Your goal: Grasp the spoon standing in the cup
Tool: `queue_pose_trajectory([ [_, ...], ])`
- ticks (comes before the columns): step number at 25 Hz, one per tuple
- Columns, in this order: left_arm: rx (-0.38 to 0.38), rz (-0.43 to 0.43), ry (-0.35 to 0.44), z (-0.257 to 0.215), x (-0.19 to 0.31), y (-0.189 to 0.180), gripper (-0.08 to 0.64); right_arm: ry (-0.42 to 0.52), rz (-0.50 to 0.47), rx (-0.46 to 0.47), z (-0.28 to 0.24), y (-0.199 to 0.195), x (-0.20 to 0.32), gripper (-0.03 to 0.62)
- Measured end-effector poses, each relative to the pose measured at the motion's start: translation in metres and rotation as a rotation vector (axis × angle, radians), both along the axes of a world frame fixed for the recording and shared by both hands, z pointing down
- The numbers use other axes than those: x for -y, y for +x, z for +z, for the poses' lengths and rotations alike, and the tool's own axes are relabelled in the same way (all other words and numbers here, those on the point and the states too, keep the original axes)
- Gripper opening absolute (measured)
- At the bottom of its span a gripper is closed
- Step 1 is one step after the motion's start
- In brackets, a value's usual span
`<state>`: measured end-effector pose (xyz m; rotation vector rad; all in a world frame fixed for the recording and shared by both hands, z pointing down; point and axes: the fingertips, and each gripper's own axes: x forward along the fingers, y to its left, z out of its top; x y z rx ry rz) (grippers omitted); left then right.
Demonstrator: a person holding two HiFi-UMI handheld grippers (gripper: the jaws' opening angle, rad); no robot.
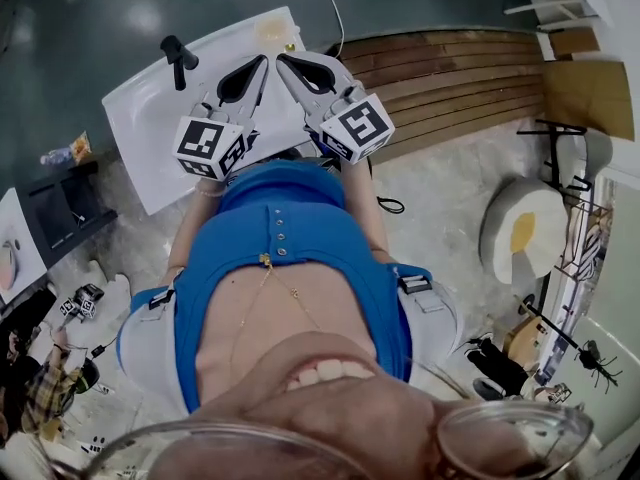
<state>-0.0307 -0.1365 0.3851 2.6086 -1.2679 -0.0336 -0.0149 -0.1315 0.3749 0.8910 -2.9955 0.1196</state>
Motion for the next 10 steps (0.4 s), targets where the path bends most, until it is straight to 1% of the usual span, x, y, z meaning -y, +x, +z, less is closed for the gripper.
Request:
queue_pose_trajectory([
  [4, 0.000, 0.003, 0.010, -0.0043, 0.0028, 0.0041, -0.002, -0.002, 0.016, -0.008, -0.0010, 0.0063, 0.0025, 0.002],
  [10, -0.004, 0.001, 0.019, -0.0094, 0.0015, 0.0075, -0.002, 0.000, 0.016, -0.026, -0.0041, 0.0104, 0.0029, 0.002],
])
